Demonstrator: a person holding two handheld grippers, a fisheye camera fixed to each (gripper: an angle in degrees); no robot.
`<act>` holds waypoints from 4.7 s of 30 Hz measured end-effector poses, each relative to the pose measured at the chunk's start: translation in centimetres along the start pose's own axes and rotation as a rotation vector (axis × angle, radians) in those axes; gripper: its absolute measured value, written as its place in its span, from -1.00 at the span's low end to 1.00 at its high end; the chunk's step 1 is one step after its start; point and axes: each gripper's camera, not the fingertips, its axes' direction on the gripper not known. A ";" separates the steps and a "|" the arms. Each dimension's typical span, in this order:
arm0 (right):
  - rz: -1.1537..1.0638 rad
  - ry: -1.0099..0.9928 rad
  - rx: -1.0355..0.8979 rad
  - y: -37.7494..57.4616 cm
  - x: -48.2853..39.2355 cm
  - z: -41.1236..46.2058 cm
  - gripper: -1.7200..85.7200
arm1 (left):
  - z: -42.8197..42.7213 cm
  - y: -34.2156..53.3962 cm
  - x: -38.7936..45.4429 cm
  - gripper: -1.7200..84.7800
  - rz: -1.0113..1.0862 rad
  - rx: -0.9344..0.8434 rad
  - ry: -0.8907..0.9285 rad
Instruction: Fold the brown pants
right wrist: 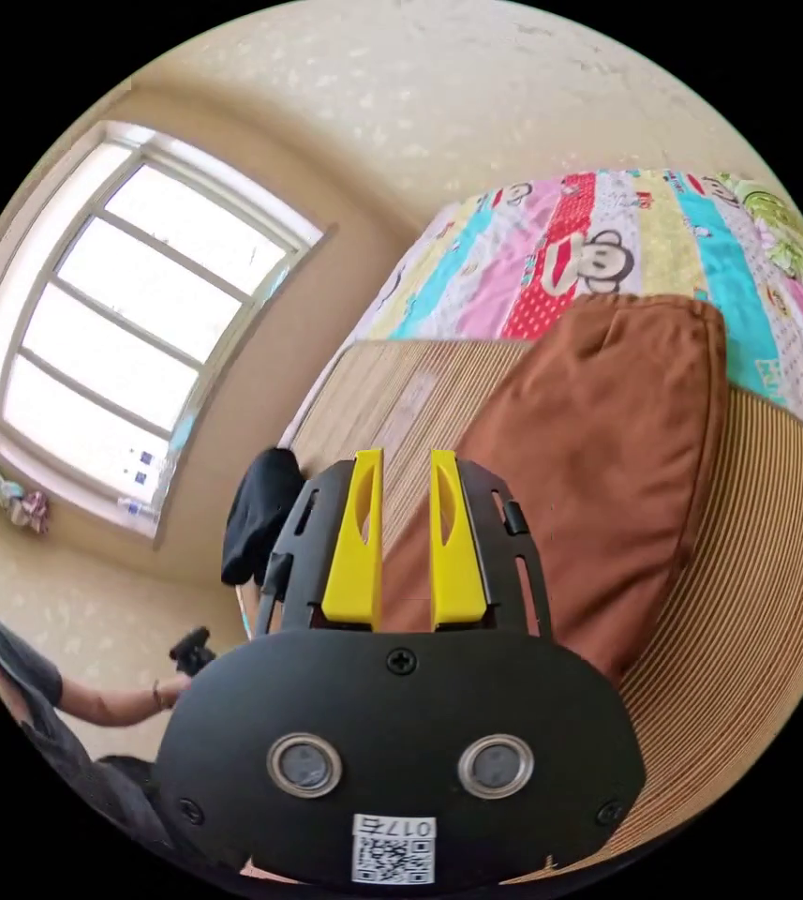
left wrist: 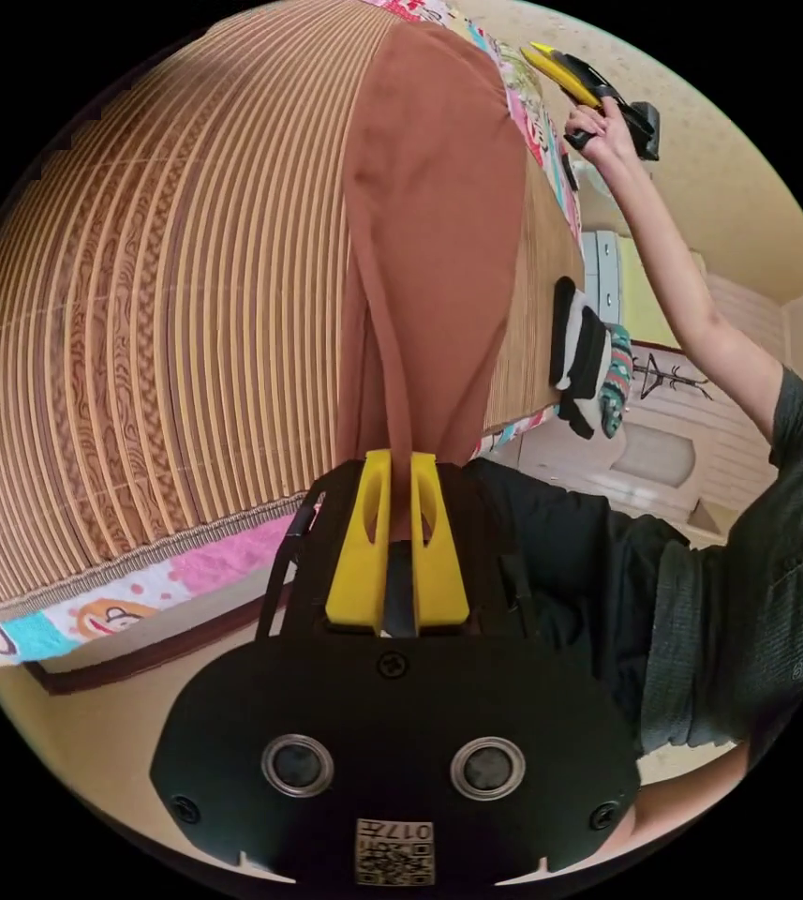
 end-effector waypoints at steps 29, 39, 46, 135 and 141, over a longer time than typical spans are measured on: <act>0.283 -0.192 -0.369 36.1 -18.5 -11.1 -0.89 | -14.3 -2.5 2.9 -0.98 -0.165 -0.272 0.659; 0.230 -0.017 -0.426 31.8 -23.6 -18.4 -0.88 | -16.4 -2.2 7.6 -0.98 -0.057 -0.284 0.437; 0.450 -0.006 -0.445 33.5 -20.9 -17.5 -0.80 | -16.7 -2.4 9.9 -0.98 -0.016 -0.232 0.154; 0.562 -0.094 0.280 21.7 12.3 -22.0 -0.75 | -7.7 -25.0 2.1 -0.72 0.060 0.253 0.244; 0.508 0.307 0.195 15.7 12.6 -23.1 -0.93 | -7.4 -26.4 2.9 -0.68 0.102 0.225 0.254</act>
